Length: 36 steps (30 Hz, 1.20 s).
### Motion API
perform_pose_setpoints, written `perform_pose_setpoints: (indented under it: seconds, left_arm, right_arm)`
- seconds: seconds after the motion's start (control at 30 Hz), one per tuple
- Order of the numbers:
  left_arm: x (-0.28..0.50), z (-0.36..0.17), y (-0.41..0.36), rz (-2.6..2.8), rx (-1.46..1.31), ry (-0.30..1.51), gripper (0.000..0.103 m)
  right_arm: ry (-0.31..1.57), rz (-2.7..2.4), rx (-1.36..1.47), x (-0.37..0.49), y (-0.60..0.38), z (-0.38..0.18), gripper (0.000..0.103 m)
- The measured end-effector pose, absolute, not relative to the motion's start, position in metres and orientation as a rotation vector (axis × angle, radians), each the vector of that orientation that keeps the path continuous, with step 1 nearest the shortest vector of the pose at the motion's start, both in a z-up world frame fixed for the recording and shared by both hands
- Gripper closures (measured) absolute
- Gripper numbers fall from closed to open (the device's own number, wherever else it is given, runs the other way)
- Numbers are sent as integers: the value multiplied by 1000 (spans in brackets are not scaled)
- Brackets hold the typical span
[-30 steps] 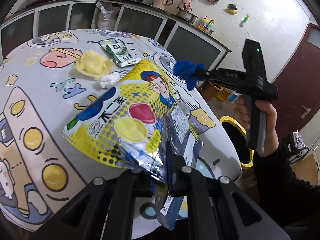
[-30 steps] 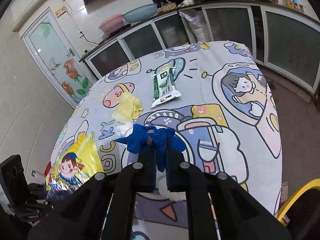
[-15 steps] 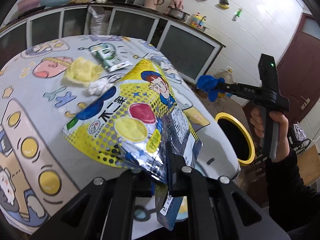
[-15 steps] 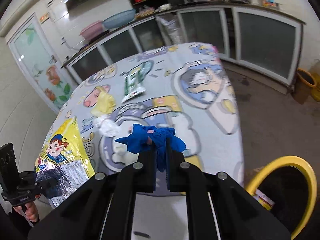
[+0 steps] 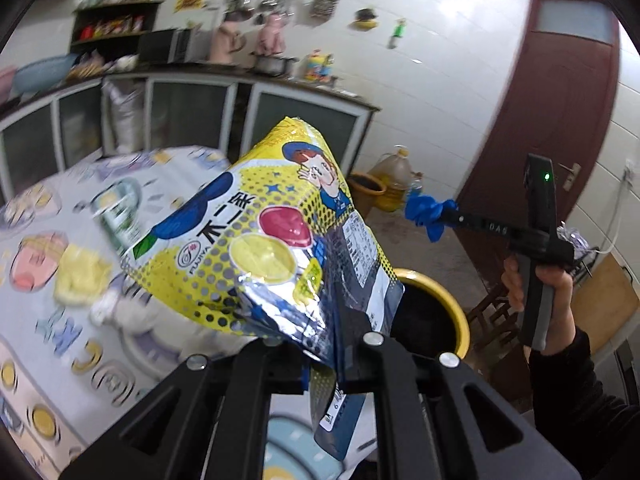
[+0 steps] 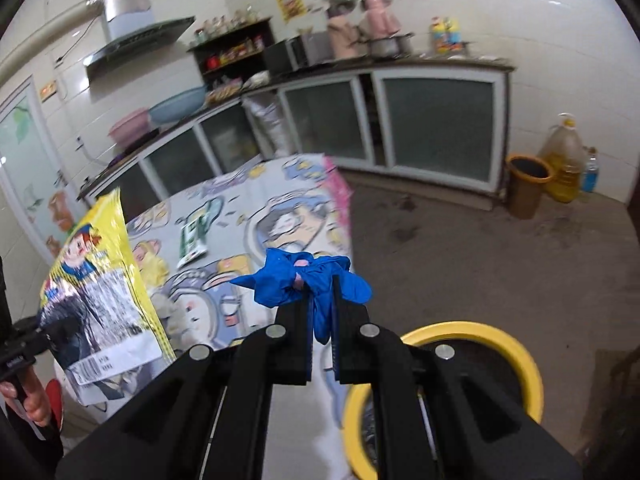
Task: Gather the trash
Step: 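Carry the snack bag and blue glove over the bin and open both tools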
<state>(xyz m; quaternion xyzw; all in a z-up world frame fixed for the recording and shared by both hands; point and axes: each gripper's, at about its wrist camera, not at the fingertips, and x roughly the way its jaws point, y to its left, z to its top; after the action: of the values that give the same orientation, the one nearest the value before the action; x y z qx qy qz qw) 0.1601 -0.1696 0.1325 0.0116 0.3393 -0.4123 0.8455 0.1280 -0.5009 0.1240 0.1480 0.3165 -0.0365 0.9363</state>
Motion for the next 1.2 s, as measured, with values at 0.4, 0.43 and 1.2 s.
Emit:
perform_pose_setpoints:
  seconds: [0.4,0.43,1.2]
  left_arm:
    - [164,118,-284,-1019,92,748,96]
    - [163,114,-292,-1026,99,754,96]
    - [175,18,-425,-1015,236,944,95]
  right_arm:
    - [640,-228,335,77,-556,100,96]
    - [644,-238,336,75,-559,96,96]
    - [826,-393,604,42,-614,-36,95]
